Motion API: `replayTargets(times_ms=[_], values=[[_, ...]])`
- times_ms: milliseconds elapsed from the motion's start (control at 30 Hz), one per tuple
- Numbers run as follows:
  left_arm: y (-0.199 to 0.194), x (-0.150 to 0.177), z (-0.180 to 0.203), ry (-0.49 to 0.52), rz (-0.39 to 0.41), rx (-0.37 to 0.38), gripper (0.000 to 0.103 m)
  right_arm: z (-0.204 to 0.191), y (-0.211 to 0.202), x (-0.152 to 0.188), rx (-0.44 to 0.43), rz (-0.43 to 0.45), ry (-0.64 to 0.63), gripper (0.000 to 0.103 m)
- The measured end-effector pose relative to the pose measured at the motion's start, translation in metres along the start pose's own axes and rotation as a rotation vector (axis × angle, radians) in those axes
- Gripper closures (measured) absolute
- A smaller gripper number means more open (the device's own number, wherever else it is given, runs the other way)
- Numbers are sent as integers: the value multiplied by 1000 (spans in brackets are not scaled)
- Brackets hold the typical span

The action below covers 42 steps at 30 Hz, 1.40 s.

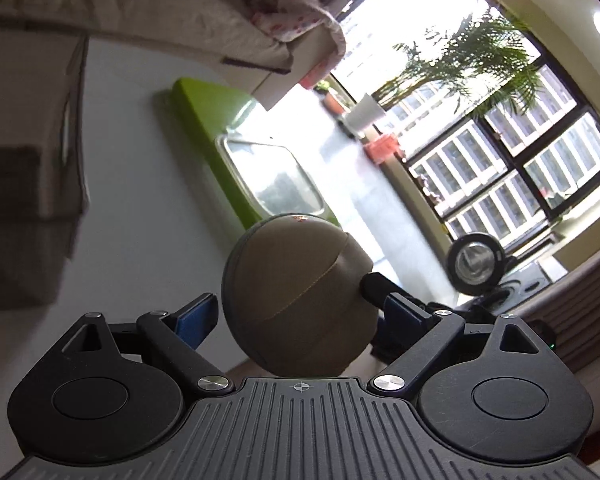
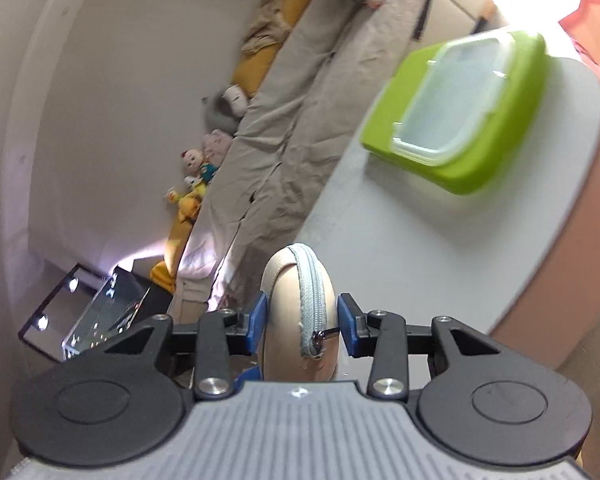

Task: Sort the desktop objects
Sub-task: 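Carry beige pouch over clear bin and open right gripper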

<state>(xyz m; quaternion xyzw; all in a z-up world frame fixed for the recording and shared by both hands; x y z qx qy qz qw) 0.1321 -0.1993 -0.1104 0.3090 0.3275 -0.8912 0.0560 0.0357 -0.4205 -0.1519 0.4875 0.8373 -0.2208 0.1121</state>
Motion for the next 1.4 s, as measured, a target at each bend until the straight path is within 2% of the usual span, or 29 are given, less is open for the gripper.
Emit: replayTargets(times_ms=[100, 200, 300, 467, 533, 667, 800, 900, 1033, 1067, 1100, 1133, 1233, 1300, 1333, 1400], values=[[-51, -31, -6, 122, 56, -135, 10, -61, 38, -13, -46, -81, -106, 62], [-95, -61, -24, 202, 102, -253, 9, -119, 86, -7, -77, -167, -215, 62], [-121, -77, -64, 189, 118, -327, 9, -159, 148, 1, -38, -254, -281, 62], [-158, -97, -133, 131, 136, -429, 9, -184, 229, 27, 85, -407, -277, 62], [-168, -99, -160, 71, 144, -433, 8, -181, 254, 38, 146, -452, -283, 62], [-180, -92, -210, -63, 111, -386, 5, -163, 294, 62, 289, -565, -321, 62], [-167, -79, -221, -62, 53, -365, 4, -139, 319, 91, 451, -685, -398, 62], [-157, -72, -221, -51, 30, -347, 4, -124, 319, 103, 541, -745, -436, 61], [-166, -70, -221, -80, 52, -302, 3, -109, 304, 106, 584, -800, -410, 58], [-172, -69, -220, -92, 60, -295, 3, -113, 297, 103, 569, -787, -405, 57], [-181, -66, -217, -109, 69, -295, 3, -123, 288, 99, 548, -755, -420, 48], [-191, -63, -215, -125, 79, -295, 2, -138, 278, 95, 521, -700, -467, 47], [-230, -43, -209, -200, 126, -294, 0, -203, 233, 94, 407, -520, -739, 40], [-259, -23, -209, -270, 180, -303, 0, -244, 200, 109, 304, -439, -910, 29], [-272, -11, -212, -312, 212, -324, 0, -262, 188, 123, 235, -447, -973, 27], [-294, 16, -221, -390, 262, -419, 0, -286, 173, 165, 108, -549, -1059, 25]])
Point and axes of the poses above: each gripper's, at about its wrist camera, not at the fingertips, and y roughly the way its jaws point, z to its right, x to its underside, the point moved 7 cm from there along y, roughly the way its jaws point
